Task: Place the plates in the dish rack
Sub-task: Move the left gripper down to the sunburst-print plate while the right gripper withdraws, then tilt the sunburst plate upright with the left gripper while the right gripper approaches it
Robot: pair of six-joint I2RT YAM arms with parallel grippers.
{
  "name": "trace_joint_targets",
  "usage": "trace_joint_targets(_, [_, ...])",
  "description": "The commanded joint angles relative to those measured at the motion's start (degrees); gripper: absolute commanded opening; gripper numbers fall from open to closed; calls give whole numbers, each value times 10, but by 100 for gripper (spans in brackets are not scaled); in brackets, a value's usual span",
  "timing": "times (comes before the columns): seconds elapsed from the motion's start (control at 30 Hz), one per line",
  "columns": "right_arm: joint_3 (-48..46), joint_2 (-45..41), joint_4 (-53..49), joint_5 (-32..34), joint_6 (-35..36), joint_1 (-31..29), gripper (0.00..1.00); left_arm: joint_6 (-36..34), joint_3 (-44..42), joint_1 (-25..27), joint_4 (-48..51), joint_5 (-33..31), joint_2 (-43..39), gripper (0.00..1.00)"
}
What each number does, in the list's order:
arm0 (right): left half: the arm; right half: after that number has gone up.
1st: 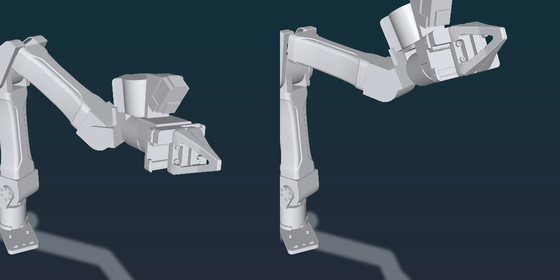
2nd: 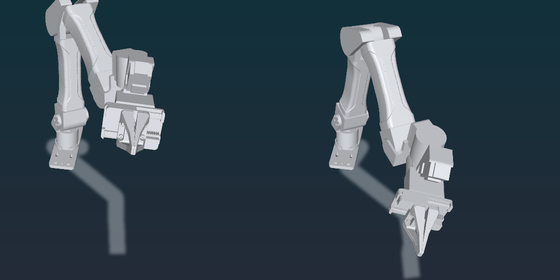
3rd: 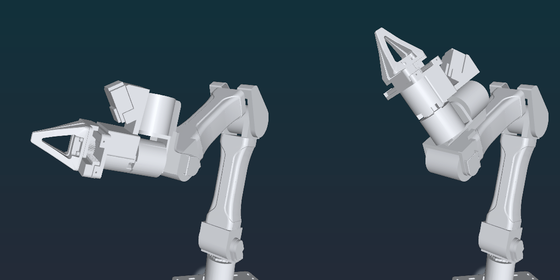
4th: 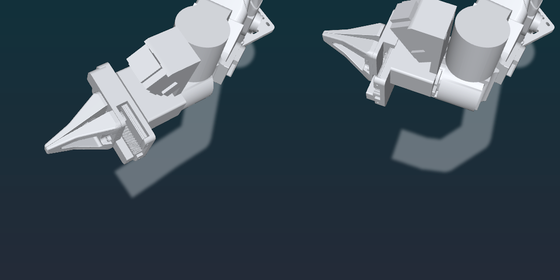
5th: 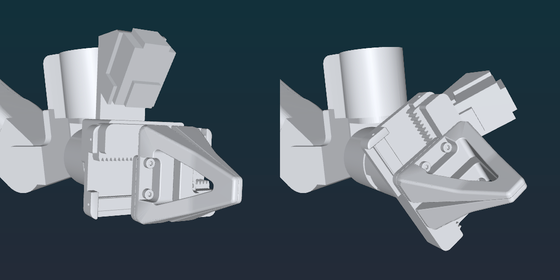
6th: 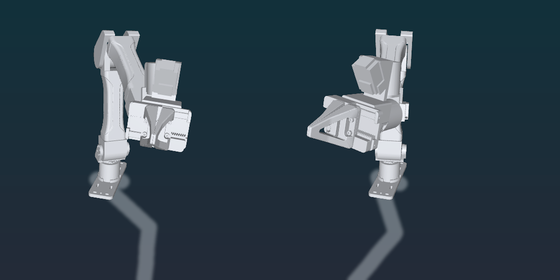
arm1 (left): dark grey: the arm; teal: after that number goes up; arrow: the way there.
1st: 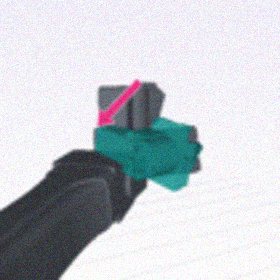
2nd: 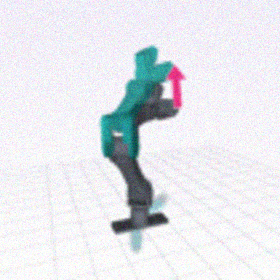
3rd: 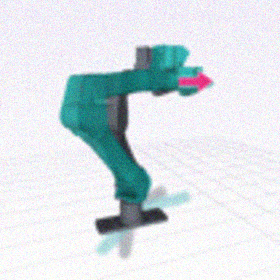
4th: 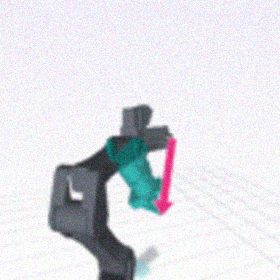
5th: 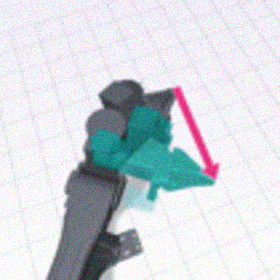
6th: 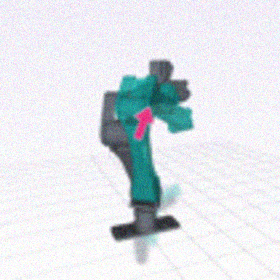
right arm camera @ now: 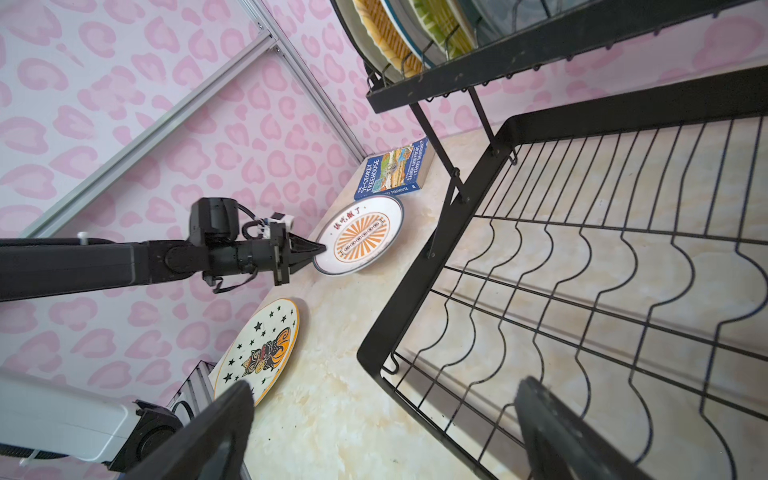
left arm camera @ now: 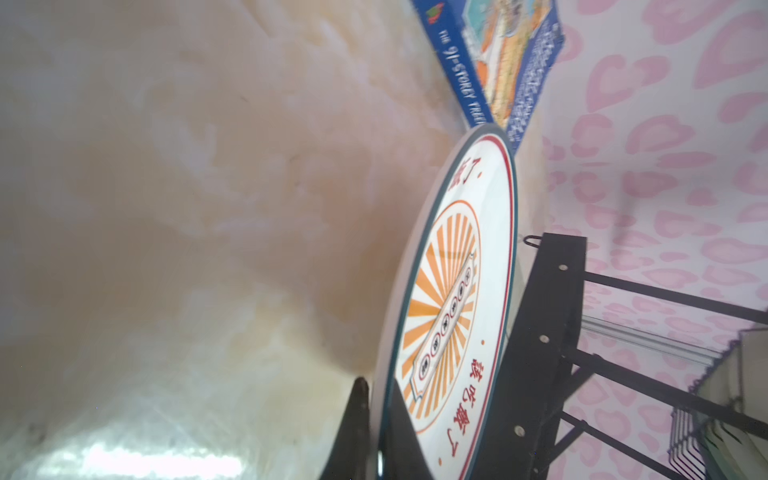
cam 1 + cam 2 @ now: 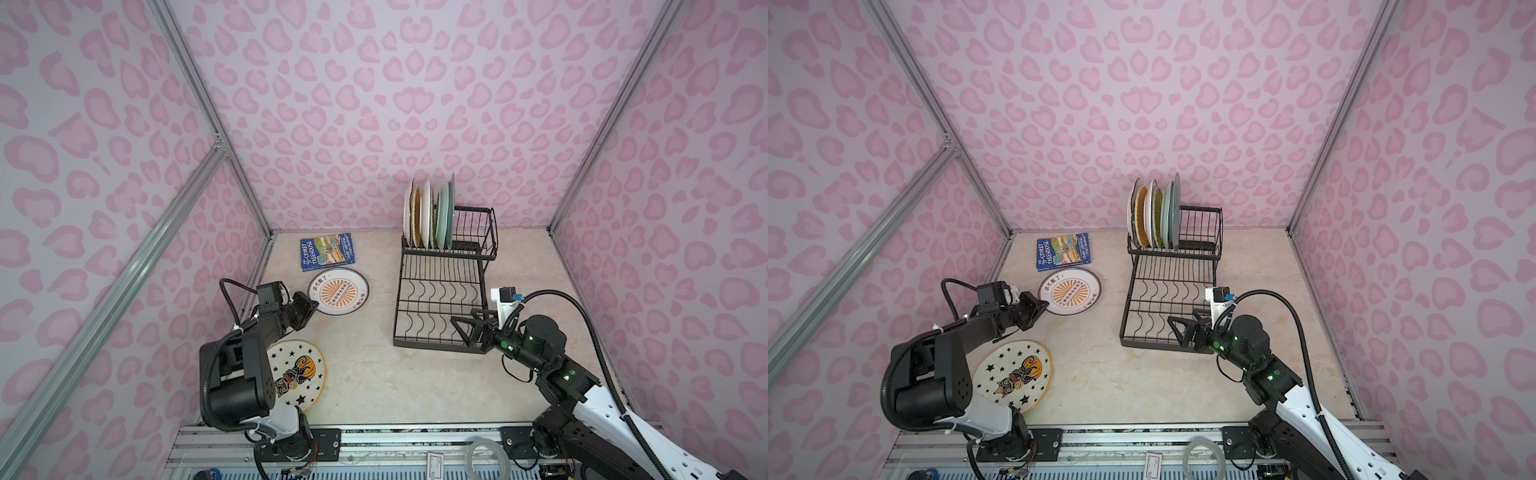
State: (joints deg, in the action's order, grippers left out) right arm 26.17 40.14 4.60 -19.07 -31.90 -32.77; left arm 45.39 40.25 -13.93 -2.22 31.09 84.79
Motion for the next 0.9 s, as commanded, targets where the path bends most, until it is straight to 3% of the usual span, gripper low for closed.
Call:
trace_joint_targets(0.0, [9,2,-4,11,14,-4,98,-4,6,7,75,-23,-73,3])
trace_joint_targets(0.23, [21,-11,-18,78,66,-36,98,-2,34,45,234,-100,-238,3])
trace_joint_targets(0.4, [15,12,30,108,119,-70,98,29,65,91,312,-138,-307,3])
trace_joint_targets(0.67, [29,91,92,189,279,-187,98,92,139,195,430,-236,-303,3])
trace_joint_targets(0.87, [60,165,107,190,377,-222,96,139,206,284,504,-320,-255,3])
